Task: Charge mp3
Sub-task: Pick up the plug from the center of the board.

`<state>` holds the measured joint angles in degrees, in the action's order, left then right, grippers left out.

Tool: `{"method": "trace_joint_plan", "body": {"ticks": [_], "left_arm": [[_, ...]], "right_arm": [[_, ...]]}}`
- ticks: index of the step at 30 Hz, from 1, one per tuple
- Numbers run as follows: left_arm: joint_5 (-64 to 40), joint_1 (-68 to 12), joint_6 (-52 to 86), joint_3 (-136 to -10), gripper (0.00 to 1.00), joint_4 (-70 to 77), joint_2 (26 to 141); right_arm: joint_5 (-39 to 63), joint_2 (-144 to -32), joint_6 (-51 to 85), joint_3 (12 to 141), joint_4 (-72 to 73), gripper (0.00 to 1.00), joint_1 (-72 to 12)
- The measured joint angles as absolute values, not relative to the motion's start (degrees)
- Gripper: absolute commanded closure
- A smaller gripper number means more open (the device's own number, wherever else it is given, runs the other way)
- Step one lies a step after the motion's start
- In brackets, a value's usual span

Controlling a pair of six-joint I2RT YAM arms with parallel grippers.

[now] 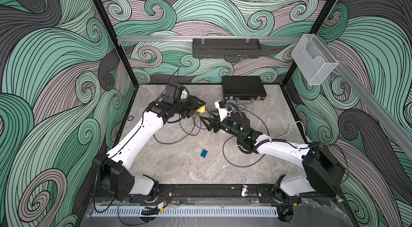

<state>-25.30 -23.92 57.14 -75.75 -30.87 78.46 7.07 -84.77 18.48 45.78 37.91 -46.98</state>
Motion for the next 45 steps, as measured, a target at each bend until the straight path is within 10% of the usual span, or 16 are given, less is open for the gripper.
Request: {"method": "trace_joint_plan", "body": {"ticks": [9, 17, 22, 45], "left_arm": [[-25.98, -23.92, 59.72, -72.77, 0.60, -28.58, 75.24], [-25.58, -23.92, 61.73, -69.36, 0.59, -25.58, 72.20], [-25.08, -23.92, 62.35, -68.73, 0.41, -24.88, 71.40], [-34.50, -21.34, 40.42, -76.99, 0.32, -38.35, 66.65]], "right_arm": [[0.56, -89.95, 16.53, 49.63, 47.29, 0.36, -48.58], [0.73, -90.37, 16.82, 51.42, 49.04, 0.68, -50.02], [1.23, -90.35, 16.45, 51.92, 48.42, 0.98, -50.39], [29.56, -81.12, 0.43, 73.25, -2.26, 1.00, -46.78]]}}
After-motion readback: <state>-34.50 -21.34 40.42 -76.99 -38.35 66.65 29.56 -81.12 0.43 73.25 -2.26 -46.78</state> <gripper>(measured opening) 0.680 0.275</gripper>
